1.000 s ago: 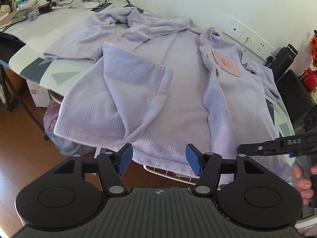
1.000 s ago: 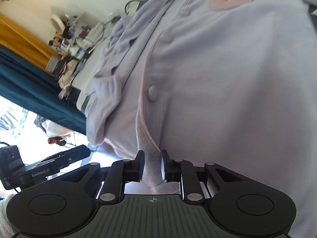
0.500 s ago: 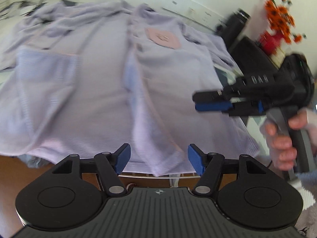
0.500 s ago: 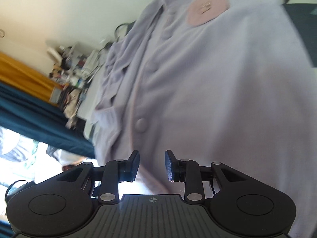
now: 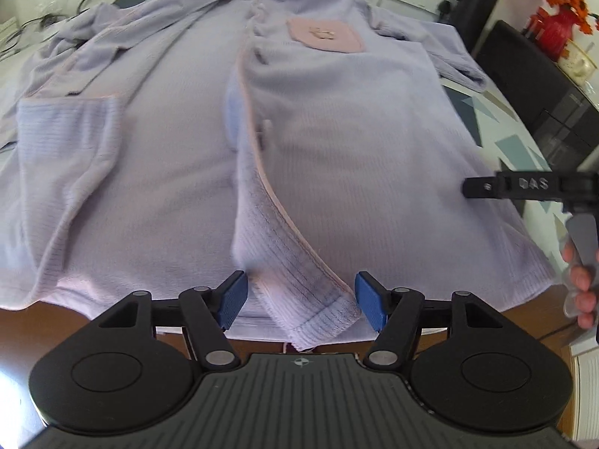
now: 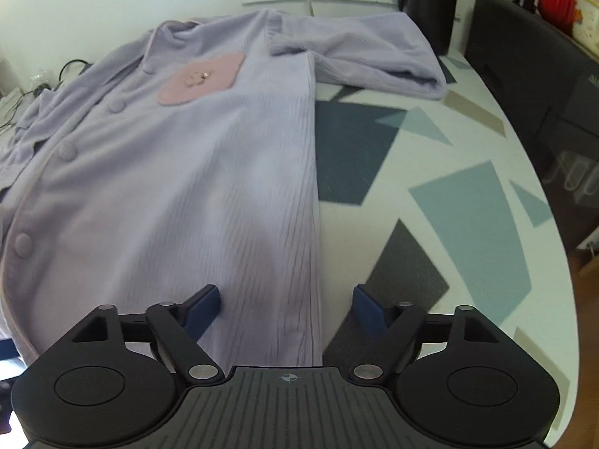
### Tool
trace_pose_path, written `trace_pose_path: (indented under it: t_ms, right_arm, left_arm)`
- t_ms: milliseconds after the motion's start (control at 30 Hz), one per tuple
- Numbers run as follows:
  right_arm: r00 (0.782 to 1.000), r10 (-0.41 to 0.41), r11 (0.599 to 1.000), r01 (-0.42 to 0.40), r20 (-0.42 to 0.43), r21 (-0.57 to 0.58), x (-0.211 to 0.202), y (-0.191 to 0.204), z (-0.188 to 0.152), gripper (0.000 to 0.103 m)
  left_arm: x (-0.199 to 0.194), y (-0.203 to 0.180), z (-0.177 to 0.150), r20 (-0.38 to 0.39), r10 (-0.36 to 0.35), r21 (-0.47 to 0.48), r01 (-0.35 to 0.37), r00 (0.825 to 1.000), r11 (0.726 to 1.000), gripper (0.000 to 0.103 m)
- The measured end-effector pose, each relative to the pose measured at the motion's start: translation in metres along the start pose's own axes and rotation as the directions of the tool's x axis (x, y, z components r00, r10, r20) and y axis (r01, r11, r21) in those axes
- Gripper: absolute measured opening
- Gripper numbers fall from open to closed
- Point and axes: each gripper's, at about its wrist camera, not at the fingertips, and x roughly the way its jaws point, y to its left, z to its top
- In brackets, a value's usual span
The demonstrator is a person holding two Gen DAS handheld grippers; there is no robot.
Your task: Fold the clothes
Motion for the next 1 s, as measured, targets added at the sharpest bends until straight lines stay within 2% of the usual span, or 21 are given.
trace_pose_path:
  t_ms: [67, 133, 267, 400, 533, 633, 833, 933, 1000]
  right_arm:
    - [1.0, -0.006, 1.0, 0.006, 0.007, -0.028, 0.0, 0.004, -0.003, 0.083]
    - [1.0, -0.013, 0.999, 0.013, 0.007, -0.05, 0.001, 0.007, -0.004, 0.086]
    - [1.0, 0.005, 0.999, -0.004, 0.009, -0.037, 0.001, 0.007, -0.004, 0.092]
    - [1.0, 0.015, 0.999, -0.014, 0.011, -0.044, 0.001, 0.007, -0.004, 0.093]
    - [1.0, 0.031, 0.999, -0.031, 0.004, -0.025, 0.001, 0.004, -0.003, 0.093]
    - [0.999, 0.05, 0.999, -0.05, 0.0, 0.006, 0.001, 0.0, -0.001, 0.093]
    - [0.997, 0.083, 0.996, -0.083, -0.003, 0.04, 0.0, -0.009, 0.0, 0.092]
    - [0.995, 0.102, 0.992, -0.102, 0.004, 0.071, -0.002, -0.014, 0.0, 0.092]
    - [0.994, 0.108, 0.99, -0.108, 0.005, 0.085, -0.002, -0.017, 0.001, 0.092]
  left_arm:
    - [-0.005, 0.016, -0.001, 0.001, 0.01, -0.056, -0.01, 1.0, 0.998, 0.066]
    - [-0.011, 0.033, -0.005, 0.004, 0.06, -0.11, -0.059, 0.998, 0.992, 0.066]
    - [-0.029, 0.069, -0.012, 0.025, 0.128, -0.248, -0.118, 0.991, 0.962, 0.065]
    - [-0.035, 0.077, -0.013, 0.053, 0.046, -0.286, -0.029, 0.998, 0.958, 0.064]
    - [-0.033, 0.05, -0.01, 0.057, -0.042, -0.186, 0.052, 0.997, 0.981, 0.064]
    - [-0.031, 0.039, -0.009, 0.046, -0.039, -0.155, 0.045, 0.998, 0.987, 0.064]
    - [-0.044, 0.029, -0.008, 0.077, -0.055, -0.135, 0.065, 0.996, 0.989, 0.066]
    - [-0.035, 0.02, -0.002, 0.06, -0.05, -0.085, 0.055, 0.997, 0.995, 0.067]
    - [-0.024, 0.024, 0.001, 0.058, -0.052, -0.099, 0.058, 0.997, 0.993, 0.064]
